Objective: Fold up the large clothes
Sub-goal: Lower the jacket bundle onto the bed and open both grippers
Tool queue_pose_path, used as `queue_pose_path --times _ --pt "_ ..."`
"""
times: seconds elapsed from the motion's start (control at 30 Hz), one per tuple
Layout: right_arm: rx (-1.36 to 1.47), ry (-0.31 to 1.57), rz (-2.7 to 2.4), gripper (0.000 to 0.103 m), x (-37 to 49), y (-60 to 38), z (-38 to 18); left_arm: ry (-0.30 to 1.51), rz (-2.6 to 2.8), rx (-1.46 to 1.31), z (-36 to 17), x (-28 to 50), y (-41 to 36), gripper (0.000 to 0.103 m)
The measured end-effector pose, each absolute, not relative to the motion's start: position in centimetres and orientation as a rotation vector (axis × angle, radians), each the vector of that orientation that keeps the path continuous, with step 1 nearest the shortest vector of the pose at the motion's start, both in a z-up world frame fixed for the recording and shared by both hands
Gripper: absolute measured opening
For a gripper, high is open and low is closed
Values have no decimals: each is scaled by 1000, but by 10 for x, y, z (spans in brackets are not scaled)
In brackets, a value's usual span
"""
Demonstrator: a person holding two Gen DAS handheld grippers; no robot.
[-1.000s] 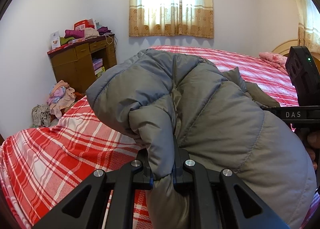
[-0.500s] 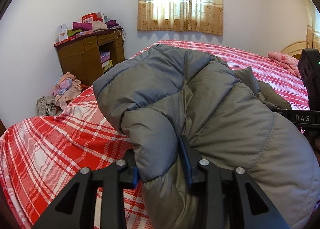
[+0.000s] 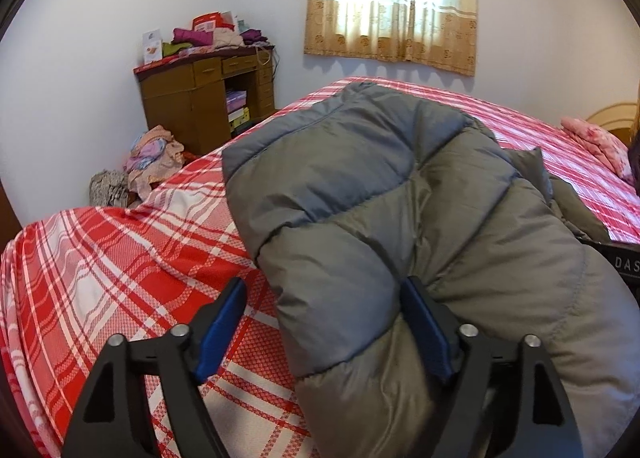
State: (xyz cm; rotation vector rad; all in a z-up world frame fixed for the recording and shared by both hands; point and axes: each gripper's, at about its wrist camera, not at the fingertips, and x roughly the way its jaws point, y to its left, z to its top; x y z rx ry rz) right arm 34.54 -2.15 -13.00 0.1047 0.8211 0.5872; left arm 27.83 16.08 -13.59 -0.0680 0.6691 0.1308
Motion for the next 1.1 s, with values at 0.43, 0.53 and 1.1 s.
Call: queue_pose_path --times 0.43,0.53,1.1 --pt "60 822 492 35 341 -17 -132 688 183 -128 -148 281 171 101" --pt "56 822 477 37 341 -17 -133 691 184 -141 -150 282 173 102" --pt "61 818 409 49 336 -14 -138 704 170 -194 -158 288 185 102"
